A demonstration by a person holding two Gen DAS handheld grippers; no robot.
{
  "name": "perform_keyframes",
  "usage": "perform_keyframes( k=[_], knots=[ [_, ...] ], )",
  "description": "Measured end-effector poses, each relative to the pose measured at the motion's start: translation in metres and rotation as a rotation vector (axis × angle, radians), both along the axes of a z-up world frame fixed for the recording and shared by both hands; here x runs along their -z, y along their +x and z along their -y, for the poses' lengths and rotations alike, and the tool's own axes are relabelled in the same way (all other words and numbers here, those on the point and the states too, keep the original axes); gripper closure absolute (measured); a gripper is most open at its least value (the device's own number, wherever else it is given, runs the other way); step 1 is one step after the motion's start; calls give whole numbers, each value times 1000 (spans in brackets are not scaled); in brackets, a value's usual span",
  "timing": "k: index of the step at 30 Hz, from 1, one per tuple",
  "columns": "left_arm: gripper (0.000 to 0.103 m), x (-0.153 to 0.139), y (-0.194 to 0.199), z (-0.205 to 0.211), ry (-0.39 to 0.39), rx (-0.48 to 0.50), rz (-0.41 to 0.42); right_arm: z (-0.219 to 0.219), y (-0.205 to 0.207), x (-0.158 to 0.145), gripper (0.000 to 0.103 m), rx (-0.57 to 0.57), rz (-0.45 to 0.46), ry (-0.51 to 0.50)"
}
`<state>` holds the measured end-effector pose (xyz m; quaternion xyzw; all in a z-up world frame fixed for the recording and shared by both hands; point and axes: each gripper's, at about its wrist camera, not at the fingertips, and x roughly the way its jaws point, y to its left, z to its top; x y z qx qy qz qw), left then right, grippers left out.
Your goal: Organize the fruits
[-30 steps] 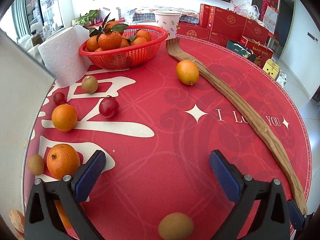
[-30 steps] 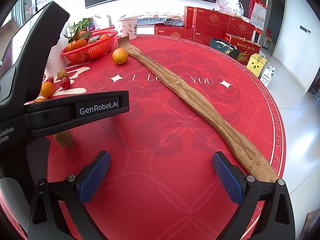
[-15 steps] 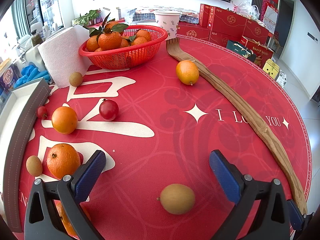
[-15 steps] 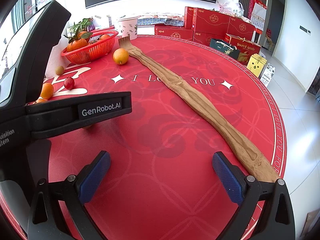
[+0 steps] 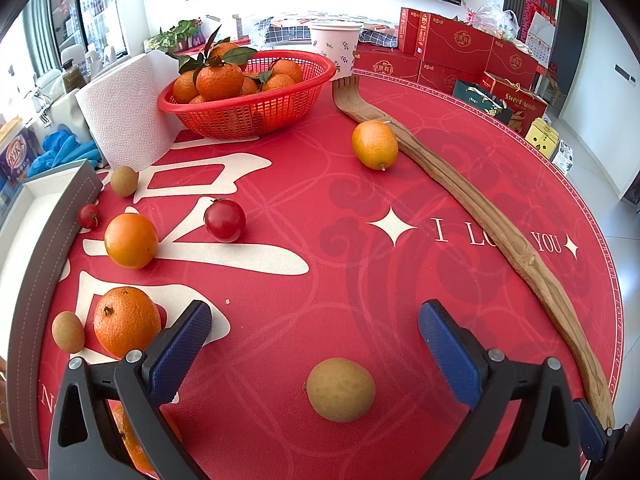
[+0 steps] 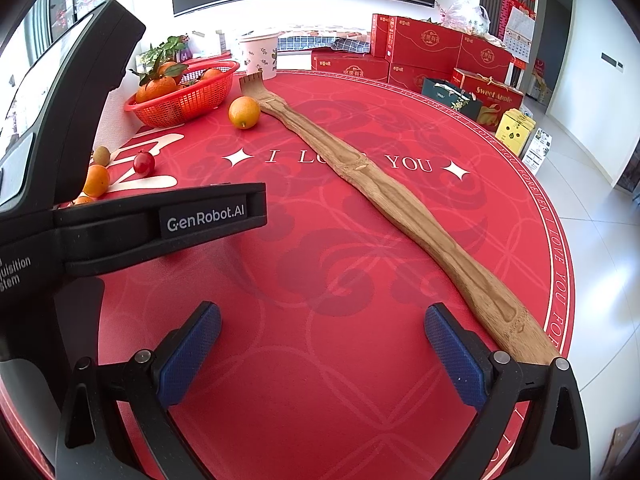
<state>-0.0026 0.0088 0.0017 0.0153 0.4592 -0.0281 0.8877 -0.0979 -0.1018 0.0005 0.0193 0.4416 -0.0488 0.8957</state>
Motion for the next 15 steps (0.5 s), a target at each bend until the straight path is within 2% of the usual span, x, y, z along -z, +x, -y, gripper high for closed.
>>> perform_keyframes(
  k=[15],
  knots=[
    [0,0,0,0,0,0,0,-1,0,0,1,-4,2,1]
  ],
)
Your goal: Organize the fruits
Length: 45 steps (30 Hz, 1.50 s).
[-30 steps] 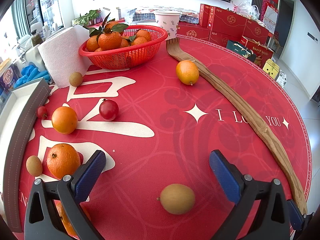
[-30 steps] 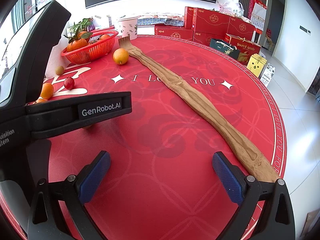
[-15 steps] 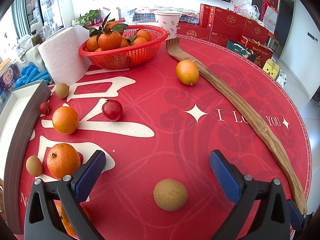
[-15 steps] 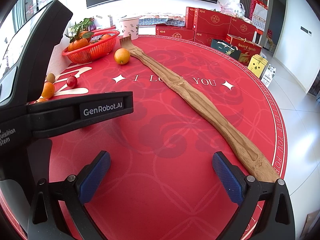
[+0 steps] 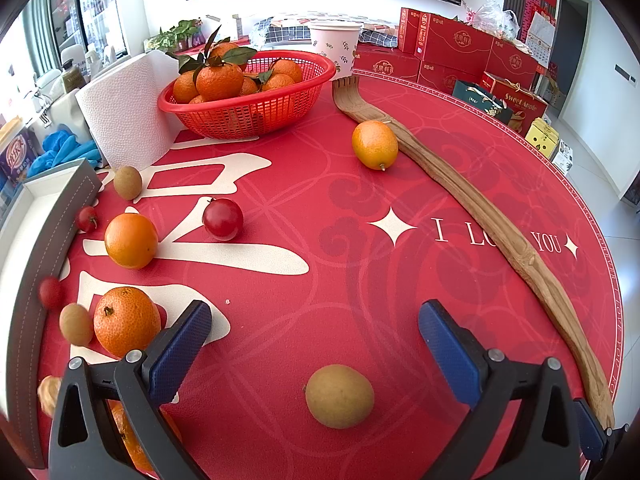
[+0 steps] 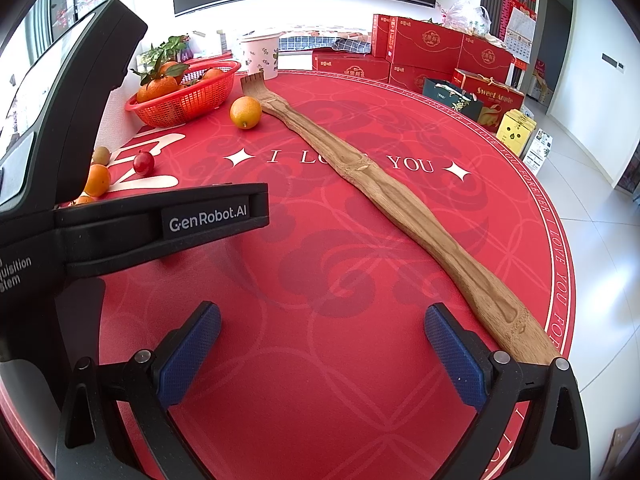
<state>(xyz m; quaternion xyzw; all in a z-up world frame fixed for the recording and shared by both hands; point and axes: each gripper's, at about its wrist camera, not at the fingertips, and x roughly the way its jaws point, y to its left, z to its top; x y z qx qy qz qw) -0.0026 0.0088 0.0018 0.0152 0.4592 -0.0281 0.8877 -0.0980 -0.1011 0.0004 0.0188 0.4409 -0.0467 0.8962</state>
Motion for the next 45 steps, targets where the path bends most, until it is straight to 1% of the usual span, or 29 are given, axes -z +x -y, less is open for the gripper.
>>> perform_keyframes(
  k=[18,20,21,23,24,27,30,33,35,37,39,41,42,43,44,45],
  knots=[
    [0,0,1,0,0,-3,0,0,0,0,1,0,-1,1],
    [0,2,3,2,9,-3,5,1,0,0,1,0,0,5],
    [0,1,2,4,29,-8,18,1,0,0,1,-2,1,10],
    [0,-8,-8,-2,71,-16,76,2,0,0,1,-4,1,12],
    [0,-15,-13,-6,66,-10,100,2,0,1,1,-9,-1,4],
    [0,-41,-37,-30,20,23,162,-1,0,1,1,-6,-1,5],
    [0,-54,-64,-63,18,21,198,-2,-1,2,1,-2,-1,4],
    [0,-43,-94,-92,55,0,179,-1,-2,2,1,-1,0,4],
    [0,-31,-110,-105,55,-12,149,-1,-2,2,1,0,0,4],
    [0,-17,-121,-108,51,0,117,-1,-2,2,1,1,0,4],
    [0,-10,-130,-109,60,13,123,0,-3,1,1,1,0,3],
    [0,-4,-129,-108,86,1,110,0,-3,1,1,1,0,4],
    [0,-2,-126,-109,86,-5,102,0,-3,1,1,1,0,4],
    [0,3,-123,-111,77,-12,86,0,-3,1,1,1,0,3],
    [0,5,-121,-114,45,-16,79,0,-3,1,1,0,0,3],
    [0,7,-118,-119,4,-25,51,0,-3,1,1,0,0,3]
  ],
)
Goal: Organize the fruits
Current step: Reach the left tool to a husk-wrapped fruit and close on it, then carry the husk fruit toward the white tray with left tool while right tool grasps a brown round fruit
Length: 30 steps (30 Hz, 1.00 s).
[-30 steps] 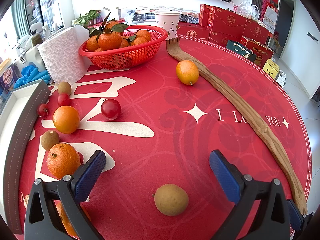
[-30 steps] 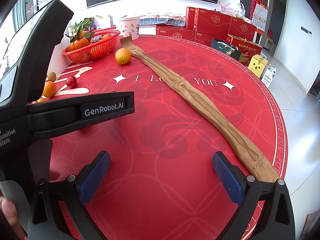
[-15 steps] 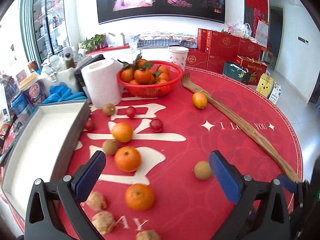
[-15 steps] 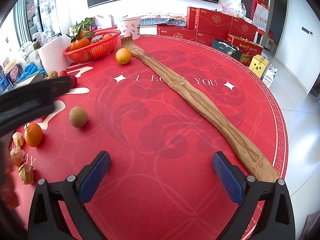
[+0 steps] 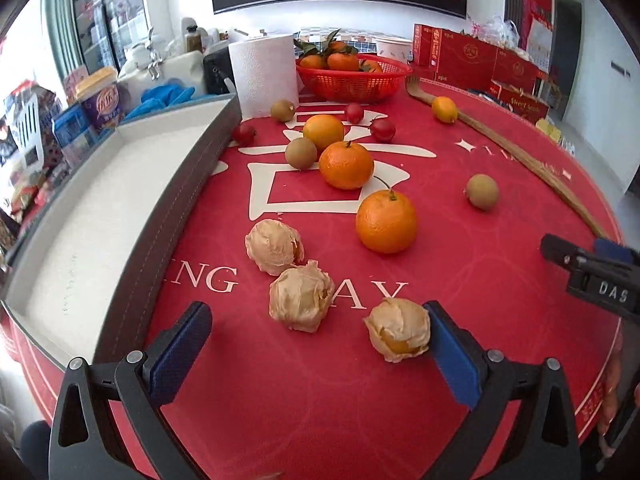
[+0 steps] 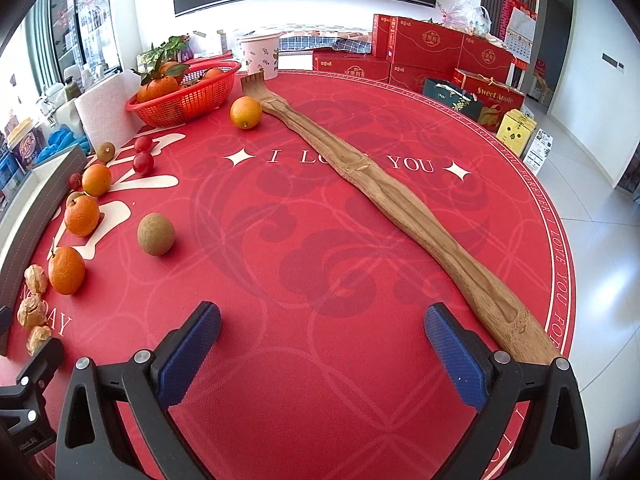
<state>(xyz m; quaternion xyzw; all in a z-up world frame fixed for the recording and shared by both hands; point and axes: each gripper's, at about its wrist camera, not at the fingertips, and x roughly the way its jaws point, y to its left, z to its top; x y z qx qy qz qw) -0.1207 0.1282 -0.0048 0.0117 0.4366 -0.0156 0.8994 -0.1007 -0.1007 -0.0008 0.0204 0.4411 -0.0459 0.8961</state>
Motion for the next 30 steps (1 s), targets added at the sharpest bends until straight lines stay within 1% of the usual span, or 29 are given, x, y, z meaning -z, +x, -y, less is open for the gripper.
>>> perform_keyframes(
  k=[1,5,8,10,11,13,16,17,18,19,20,26,30],
  knots=[
    [0,-1,1,-3,-15,-4,3,0,0,0,1,0,0,0],
    [0,-1,10,-1,-5,-5,-39,0,0,0,1,1,0,0],
    [1,-1,20,3,-8,10,-50,0,0,0,1,1,0,-1],
    [7,-3,21,3,-10,1,-48,0,0,0,1,0,0,0],
    [13,-5,19,3,-9,2,-43,0,1,0,1,-1,0,0],
    [20,-7,15,0,-12,5,-42,0,1,0,1,-3,0,0],
    [33,-10,12,-6,-15,-13,-38,0,0,0,1,-2,0,-1],
    [44,-11,14,-6,-14,-16,-33,0,0,0,1,-1,0,-1],
    [52,-12,15,-6,-14,-16,-29,0,0,0,1,-1,0,-1],
    [68,-13,17,-5,-12,-18,-30,0,0,0,1,-2,0,0],
    [77,-14,18,-4,-11,-16,-36,0,0,0,1,-2,0,0],
    [77,-14,12,-5,-11,-7,-45,0,0,0,1,-4,-1,-1],
    [77,-17,9,-11,-57,-1,-38,0,0,-1,1,-6,-1,-1]
  ],
)
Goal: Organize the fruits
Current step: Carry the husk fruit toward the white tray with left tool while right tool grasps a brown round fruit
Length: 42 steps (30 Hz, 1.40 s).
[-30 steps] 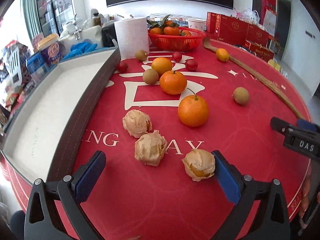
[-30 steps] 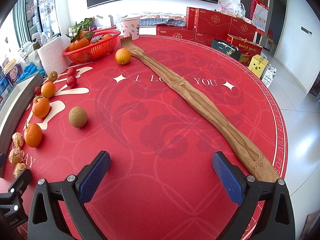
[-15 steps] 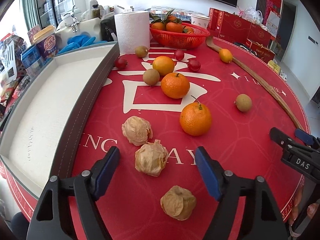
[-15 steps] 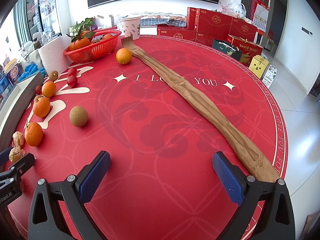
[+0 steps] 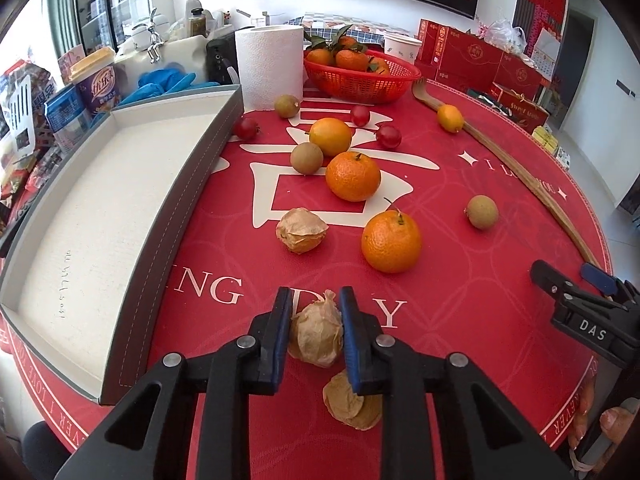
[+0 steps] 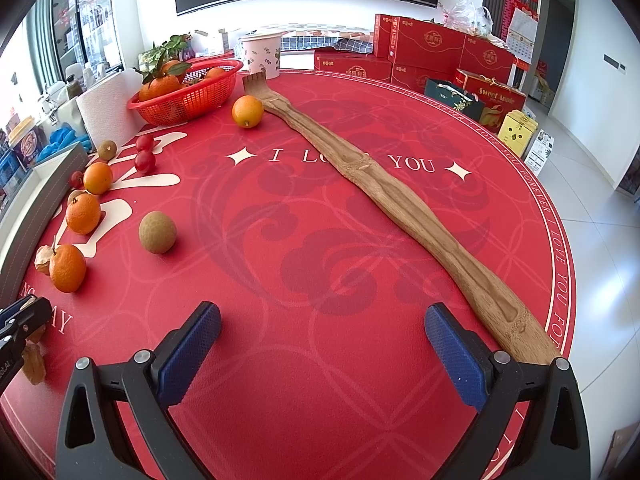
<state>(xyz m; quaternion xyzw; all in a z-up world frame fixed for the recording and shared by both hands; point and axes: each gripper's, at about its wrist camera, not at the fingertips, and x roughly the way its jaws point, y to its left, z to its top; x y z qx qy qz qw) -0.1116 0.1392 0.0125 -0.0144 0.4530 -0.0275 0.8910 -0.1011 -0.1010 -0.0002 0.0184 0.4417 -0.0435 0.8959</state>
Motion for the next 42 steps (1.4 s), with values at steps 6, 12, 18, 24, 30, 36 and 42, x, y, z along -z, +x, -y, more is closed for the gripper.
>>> perform_keyframes(
  k=[6,12,18,24,30,36,42],
  knots=[
    [77,-24,2,-10,-44,26,100,-25,11,-1,1,-119,-38,-2],
    [77,-45,25,-29,-76,25,163,-47,46,1,1,-193,-93,0],
    [77,-60,46,-53,-70,1,269,-59,58,-1,1,-192,-98,0],
    [77,-45,57,-89,-137,-52,206,-75,62,-3,5,-196,-81,-8],
    [77,-42,53,-109,-115,-93,220,-96,58,-12,73,-229,-61,-16],
    [77,-38,51,-121,-119,-116,209,-95,57,-20,74,-182,-64,28],
    [77,-36,51,-139,-120,-160,206,-122,60,-51,74,-250,-31,97]
  ],
)
